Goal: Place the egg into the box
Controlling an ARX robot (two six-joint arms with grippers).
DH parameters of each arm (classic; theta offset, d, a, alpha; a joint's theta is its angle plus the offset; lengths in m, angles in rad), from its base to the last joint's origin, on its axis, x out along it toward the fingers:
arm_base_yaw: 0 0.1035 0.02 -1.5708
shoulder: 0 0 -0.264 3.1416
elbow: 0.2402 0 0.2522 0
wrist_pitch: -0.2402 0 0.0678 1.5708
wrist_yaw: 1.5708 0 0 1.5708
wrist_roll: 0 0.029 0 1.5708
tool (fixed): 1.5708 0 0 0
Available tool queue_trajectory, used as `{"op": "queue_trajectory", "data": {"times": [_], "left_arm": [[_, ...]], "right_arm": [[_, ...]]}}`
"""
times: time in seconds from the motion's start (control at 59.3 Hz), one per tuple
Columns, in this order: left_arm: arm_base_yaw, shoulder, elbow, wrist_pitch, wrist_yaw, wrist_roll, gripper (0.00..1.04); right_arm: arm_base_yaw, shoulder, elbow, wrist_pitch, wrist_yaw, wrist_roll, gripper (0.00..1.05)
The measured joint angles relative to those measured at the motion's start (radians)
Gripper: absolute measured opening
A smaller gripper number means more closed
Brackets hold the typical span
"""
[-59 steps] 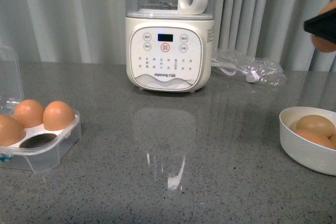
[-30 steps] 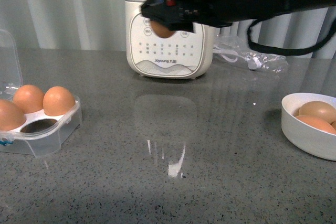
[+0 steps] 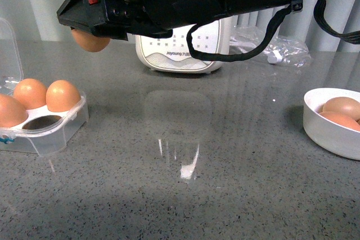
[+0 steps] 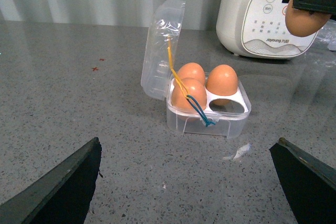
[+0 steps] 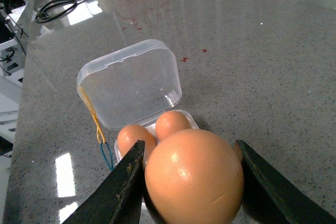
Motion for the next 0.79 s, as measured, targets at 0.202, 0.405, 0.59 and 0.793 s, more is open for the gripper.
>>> {"op": "queue_trajectory", "data": {"times": [0.202,0.405,0.59,0.793], "left_arm": [[0.000,0.000,0.000,0.000,0.000,0.000,0.98],[0.000,0.000,0.000,0.000,0.000,0.000,0.98],[0.000,0.000,0.000,0.000,0.000,0.000,0.98],[0.000,0.000,0.000,0.000,0.000,0.000,0.98]], "right_arm": [[0.011,0.005,0.000,-0.011,-0.038,-0.037,0.43],[0.033,0.056,0.005,-0.025,-0.043,-0.068,0.43],[0.053,0.116,0.064,-0.053,-0.031,-0.085,0.43],[0.079,0.162,0.142,-0.077,-0.029,-0.087,0.43]]}}
